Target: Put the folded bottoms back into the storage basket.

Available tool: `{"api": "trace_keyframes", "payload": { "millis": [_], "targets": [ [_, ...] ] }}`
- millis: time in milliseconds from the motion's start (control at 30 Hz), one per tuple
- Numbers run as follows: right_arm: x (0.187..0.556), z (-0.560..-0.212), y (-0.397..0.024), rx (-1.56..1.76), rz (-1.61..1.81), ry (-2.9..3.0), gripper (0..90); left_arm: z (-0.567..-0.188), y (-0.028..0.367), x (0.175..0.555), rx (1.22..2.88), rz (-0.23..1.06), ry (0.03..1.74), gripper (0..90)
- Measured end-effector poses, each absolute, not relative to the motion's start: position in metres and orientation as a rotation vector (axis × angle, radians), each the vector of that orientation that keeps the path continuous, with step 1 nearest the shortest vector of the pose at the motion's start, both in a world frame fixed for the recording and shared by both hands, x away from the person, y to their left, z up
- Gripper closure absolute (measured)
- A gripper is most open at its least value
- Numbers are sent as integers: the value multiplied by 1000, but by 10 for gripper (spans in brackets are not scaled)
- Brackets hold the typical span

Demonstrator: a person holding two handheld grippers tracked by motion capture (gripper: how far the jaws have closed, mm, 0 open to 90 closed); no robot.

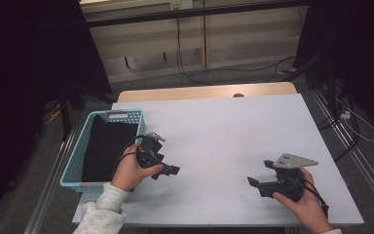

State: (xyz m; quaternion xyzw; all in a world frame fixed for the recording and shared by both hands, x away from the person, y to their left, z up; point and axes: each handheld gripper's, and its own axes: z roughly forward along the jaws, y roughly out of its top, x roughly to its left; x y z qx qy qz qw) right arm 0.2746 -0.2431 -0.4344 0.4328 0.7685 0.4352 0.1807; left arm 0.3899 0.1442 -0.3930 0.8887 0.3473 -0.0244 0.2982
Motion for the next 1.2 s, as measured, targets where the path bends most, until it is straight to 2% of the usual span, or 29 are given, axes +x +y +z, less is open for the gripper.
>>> {"api": "trace_keyframes", "payload": {
  "millis": [1200],
  "targets": [
    [267,-439,-256,1234,1188,2185,141,-424,156,363,2290,-85,879,107]
  ]
}}
